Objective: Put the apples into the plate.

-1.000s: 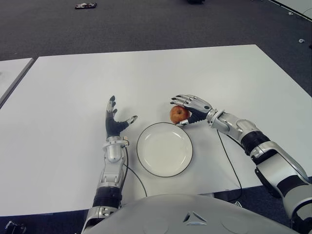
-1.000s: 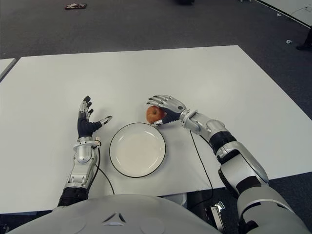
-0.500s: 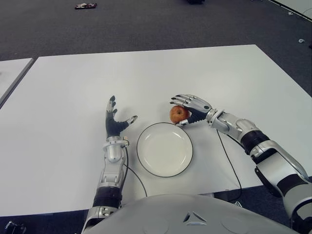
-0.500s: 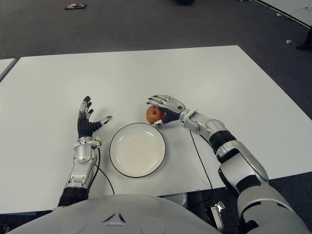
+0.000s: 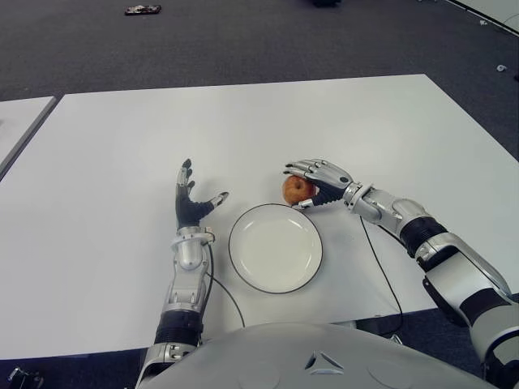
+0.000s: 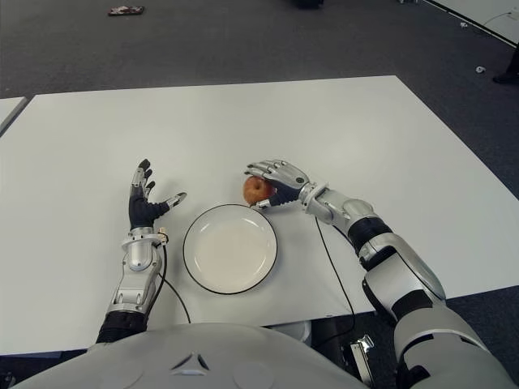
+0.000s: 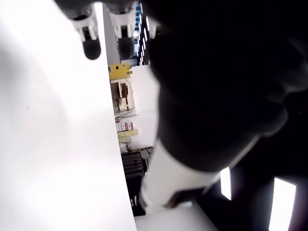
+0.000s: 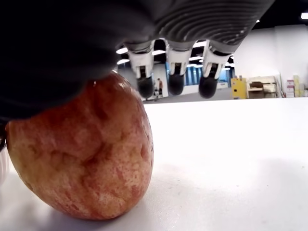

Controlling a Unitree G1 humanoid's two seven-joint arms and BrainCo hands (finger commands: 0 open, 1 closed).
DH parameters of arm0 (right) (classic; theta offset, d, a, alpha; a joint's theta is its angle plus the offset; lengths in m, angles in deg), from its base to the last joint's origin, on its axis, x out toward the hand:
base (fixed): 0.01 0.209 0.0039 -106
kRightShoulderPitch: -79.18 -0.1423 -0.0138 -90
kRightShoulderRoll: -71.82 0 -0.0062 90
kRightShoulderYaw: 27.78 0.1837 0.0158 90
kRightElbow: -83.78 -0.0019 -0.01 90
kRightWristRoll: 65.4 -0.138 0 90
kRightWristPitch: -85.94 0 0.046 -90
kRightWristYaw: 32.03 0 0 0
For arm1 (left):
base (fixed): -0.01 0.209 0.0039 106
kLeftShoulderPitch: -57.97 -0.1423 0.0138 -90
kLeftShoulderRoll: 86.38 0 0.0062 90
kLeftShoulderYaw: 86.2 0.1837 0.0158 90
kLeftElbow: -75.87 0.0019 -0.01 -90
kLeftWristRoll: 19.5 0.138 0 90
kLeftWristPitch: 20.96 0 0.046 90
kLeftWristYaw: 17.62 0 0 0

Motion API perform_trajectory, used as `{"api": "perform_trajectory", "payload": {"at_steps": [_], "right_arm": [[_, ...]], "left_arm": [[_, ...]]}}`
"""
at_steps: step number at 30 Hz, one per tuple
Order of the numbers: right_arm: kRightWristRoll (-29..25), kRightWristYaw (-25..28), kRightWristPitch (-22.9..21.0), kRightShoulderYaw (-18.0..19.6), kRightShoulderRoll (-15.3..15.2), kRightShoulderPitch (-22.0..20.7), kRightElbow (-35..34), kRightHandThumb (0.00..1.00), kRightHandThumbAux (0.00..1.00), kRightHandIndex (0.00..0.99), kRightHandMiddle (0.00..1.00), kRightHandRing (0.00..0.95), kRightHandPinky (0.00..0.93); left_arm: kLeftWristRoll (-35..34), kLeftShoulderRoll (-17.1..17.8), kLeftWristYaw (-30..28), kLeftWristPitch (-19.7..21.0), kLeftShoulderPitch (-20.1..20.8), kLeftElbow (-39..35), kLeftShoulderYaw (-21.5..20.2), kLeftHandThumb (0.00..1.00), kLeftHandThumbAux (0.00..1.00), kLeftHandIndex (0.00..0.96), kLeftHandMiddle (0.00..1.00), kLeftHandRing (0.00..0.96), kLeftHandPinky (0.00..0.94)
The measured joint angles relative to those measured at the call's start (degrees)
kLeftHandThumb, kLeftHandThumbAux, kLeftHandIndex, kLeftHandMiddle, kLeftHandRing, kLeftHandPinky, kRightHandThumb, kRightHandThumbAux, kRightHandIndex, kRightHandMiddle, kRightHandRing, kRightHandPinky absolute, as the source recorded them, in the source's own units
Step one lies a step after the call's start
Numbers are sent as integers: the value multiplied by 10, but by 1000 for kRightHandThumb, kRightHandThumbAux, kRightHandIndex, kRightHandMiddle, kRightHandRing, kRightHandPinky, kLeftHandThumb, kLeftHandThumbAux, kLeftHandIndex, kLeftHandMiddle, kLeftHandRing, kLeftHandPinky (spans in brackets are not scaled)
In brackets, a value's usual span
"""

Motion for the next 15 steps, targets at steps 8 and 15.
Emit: {"api": "perform_trajectory", "payload": {"at_steps": [8, 15], "right_arm": [[0, -42, 8, -3, 5, -6, 25, 725, 695, 434, 692, 709, 765], [-1, -54, 11, -5, 5, -5, 26, 739, 707, 440, 791, 790, 804]], "left_arm": [[1, -1, 2, 3, 0, -5, 0, 1, 593, 0, 0, 0, 0], [1, -2, 3, 10, -2, -19, 0, 0, 595, 0, 0, 0, 0]]}}
